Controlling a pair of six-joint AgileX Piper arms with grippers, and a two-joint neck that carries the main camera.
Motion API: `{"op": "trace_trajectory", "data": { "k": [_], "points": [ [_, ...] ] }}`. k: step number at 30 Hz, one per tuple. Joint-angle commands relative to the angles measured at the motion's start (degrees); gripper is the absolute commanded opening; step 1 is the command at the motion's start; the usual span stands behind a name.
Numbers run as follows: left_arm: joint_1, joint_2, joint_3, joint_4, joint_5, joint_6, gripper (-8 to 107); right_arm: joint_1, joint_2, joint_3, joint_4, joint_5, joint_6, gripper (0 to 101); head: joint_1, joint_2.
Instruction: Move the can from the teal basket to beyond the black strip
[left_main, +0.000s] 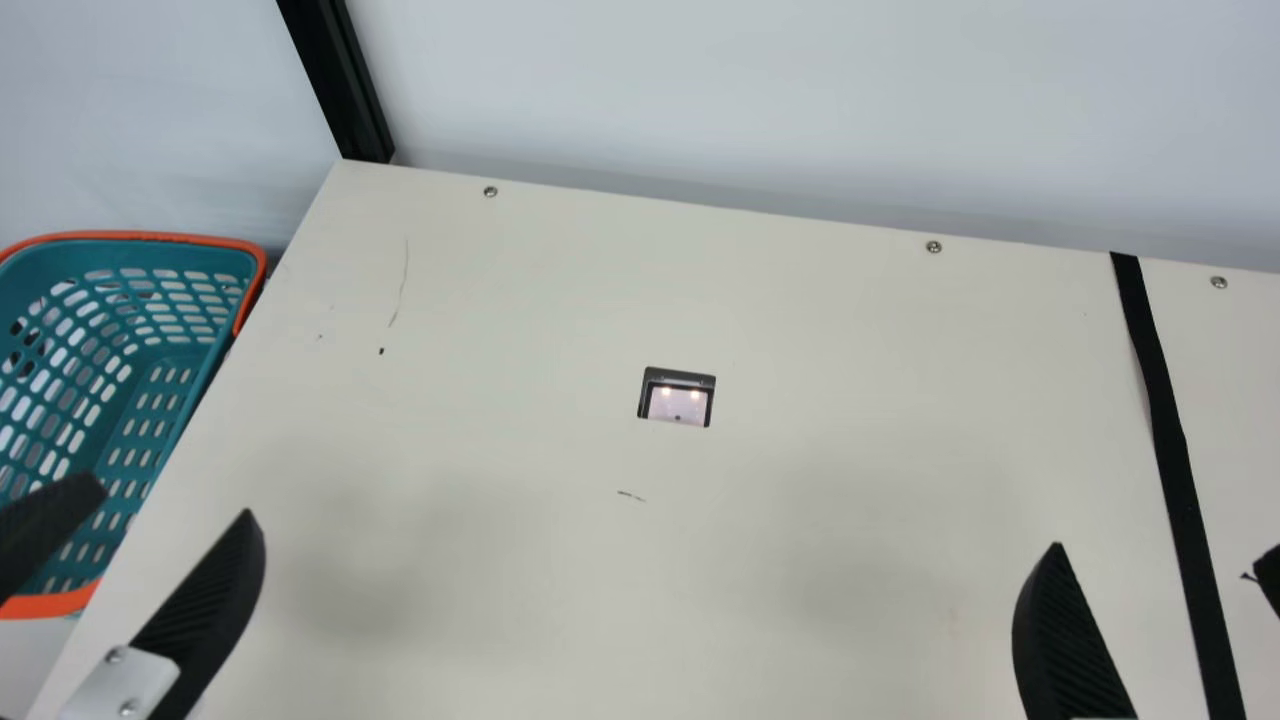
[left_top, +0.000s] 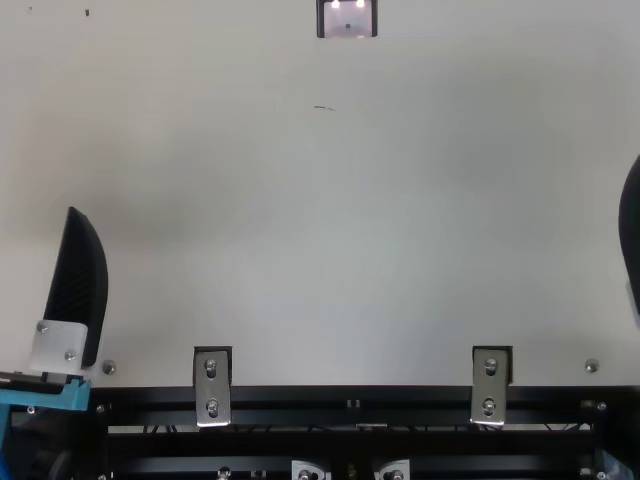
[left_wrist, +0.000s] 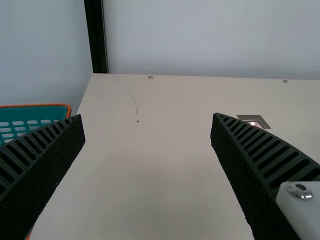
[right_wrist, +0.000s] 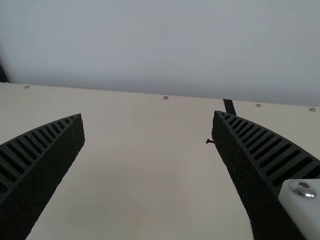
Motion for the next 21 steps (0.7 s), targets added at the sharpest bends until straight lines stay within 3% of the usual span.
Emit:
{"op": "trace_trajectory", "data": {
  "k": [1,21],
  "points": [
    [0.0,0.0,0.0,0.0,0.0,0.0,90,-0.4,-3.8,1.6,0.6,-0.6,-0.2,101,-0.5,0.6],
    [0.0,0.0,0.0,0.0,0.0,0.0,90,-0.6,-5.3,2.6,1.4,-0.6,-0.4,101,-0.5,0.6]
  ]
}}
